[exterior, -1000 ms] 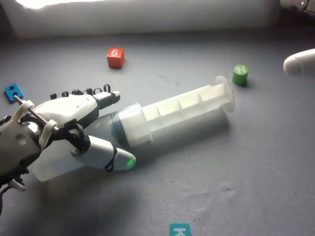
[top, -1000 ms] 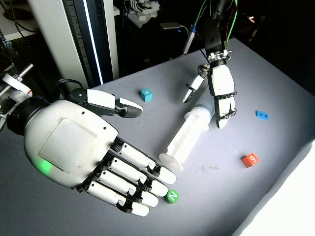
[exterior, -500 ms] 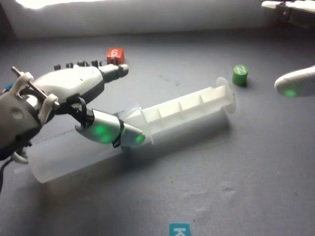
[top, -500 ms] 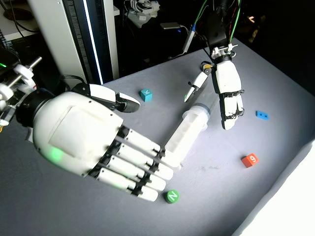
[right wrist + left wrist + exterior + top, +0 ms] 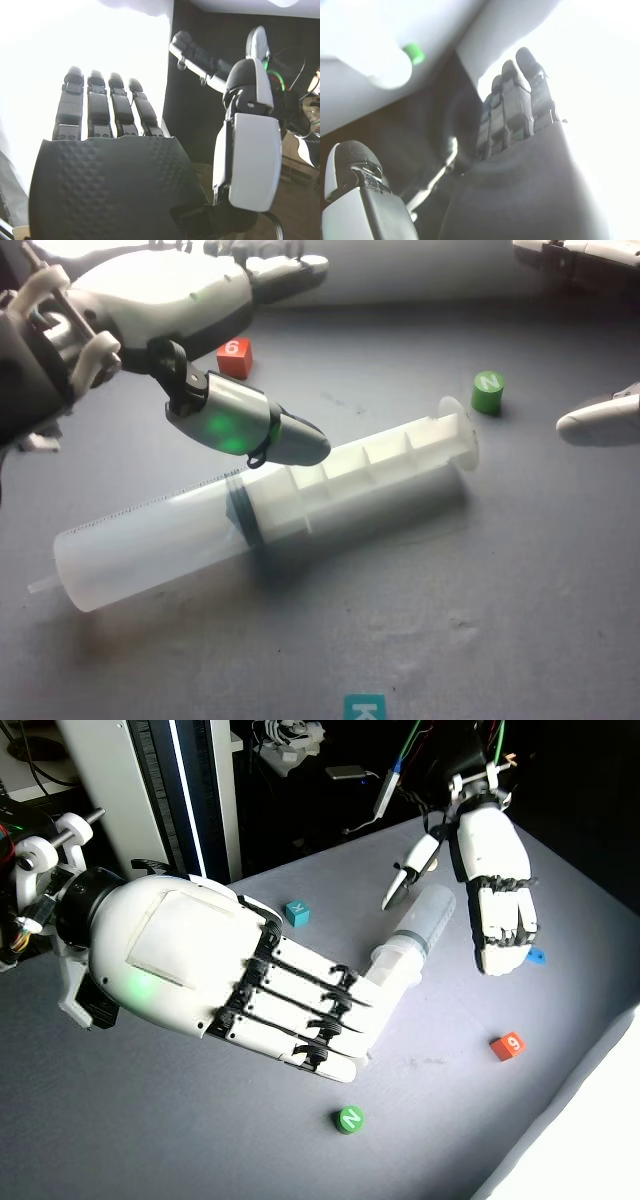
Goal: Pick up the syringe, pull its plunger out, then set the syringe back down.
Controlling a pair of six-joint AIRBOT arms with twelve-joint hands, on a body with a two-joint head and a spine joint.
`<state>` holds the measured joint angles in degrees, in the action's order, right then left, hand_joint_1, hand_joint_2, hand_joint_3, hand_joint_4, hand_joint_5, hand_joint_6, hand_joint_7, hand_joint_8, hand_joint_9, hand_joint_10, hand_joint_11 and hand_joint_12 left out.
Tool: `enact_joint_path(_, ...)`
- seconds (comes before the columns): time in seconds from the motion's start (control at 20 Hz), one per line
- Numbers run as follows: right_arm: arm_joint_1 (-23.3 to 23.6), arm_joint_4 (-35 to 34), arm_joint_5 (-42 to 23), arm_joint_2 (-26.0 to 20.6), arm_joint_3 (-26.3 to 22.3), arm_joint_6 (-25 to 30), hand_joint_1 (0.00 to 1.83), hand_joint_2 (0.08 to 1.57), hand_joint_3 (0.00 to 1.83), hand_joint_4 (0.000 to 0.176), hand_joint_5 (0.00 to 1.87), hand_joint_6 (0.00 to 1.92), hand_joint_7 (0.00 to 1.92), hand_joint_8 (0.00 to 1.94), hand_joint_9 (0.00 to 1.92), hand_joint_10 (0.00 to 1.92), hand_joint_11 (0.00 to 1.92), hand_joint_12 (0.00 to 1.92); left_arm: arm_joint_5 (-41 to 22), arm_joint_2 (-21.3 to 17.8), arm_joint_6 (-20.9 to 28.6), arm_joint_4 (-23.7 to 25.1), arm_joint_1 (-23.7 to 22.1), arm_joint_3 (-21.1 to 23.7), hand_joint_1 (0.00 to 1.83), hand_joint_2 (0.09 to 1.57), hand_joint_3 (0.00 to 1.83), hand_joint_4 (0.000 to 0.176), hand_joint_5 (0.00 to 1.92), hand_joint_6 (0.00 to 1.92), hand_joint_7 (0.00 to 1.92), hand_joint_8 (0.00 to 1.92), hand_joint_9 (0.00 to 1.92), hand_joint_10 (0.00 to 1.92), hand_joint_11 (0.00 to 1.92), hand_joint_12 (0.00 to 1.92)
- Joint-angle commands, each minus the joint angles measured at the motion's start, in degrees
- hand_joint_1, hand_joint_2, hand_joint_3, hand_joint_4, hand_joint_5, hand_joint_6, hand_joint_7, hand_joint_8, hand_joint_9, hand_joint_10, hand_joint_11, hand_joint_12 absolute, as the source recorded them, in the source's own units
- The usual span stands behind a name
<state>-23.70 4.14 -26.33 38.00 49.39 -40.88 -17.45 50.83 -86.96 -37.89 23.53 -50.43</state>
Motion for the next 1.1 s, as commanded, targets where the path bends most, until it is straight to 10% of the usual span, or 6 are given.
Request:
enact_joint_path(0.0, 1.0, -0.1, -7.1, -0.4, -0.2, -0.2, 0.53, 0.96, 0.0, 0.0, 0.0, 0.0, 0.0, 0.0, 0.0, 0.0, 0.0, 0.02, -2.9, -0.9, 0.1, 1.8, -1.4, 0.5, 0.58, 0.84, 0.0, 0.0, 0.1, 0.0, 0.21, 0.0, 0.23, 0.0, 0.0, 0.69)
enact_joint_path(0.5, 0.8, 3.4, -10.7, -0.1, -0.7, -6.2, 0.45, 1.01, 0.0, 0.0, 0.0, 0.0, 0.0, 0.0, 0.02, 0.01, 0.0, 0.21, 6.4, -5.8, -1.2, 5.1, -9.3, 4.0, 0.56, 0.86, 0.01, 0.0, 0.26, 0.0, 0.4, 0.0, 0.4, 0.0, 0.11, 0.64)
enact_joint_path(0.75, 0.8, 3.4, -17.1, -0.1, -0.8, -11.3, 0.61, 1.07, 0.0, 0.0, 0.43, 0.07, 0.53, 0.09, 0.53, 0.18, 0.01, 1.43, 6.4, -5.8, -1.2, 4.8, -10.5, 4.1, 0.49, 0.96, 0.0, 0.0, 0.49, 0.05, 0.69, 0.05, 0.7, 0.06, 0.37, 0.6)
enact_joint_path(0.8, 0.8, 3.8, -17.1, -0.1, -0.7, -11.3, 0.63, 1.11, 0.0, 0.0, 0.49, 0.09, 0.54, 0.3, 0.36, 0.89, 0.07, 1.64, 6.4, -5.8, -1.2, 4.8, -10.6, 4.1, 0.49, 0.96, 0.01, 0.0, 0.56, 0.11, 0.65, 0.32, 0.67, 0.31, 0.39, 0.85)
enact_joint_path(0.85, 0.9, 6.3, -17.7, -0.2, -0.6, -10.0, 0.68, 1.12, 0.0, 0.0, 0.34, 1.21, 0.41, 1.46, 0.35, 1.64, 0.23, 1.87, 6.4, -5.8, -1.2, 4.8, -10.7, 4.1, 0.48, 1.03, 0.01, 0.0, 0.43, 0.88, 0.37, 1.53, 0.38, 1.72, 0.35, 1.82)
enact_joint_path(1.05, 3.7, 40.1, -18.9, -0.2, 2.5, 18.9, 0.52, 1.22, 0.01, 0.0, 0.85, 1.92, 0.93, 1.94, 0.96, 1.92, 1.04, 1.92, 6.4, -5.9, -1.3, 4.8, -10.7, 3.9, 0.36, 1.15, 0.0, 0.0, 0.83, 1.91, 0.93, 1.92, 0.96, 1.92, 1.12, 1.92)
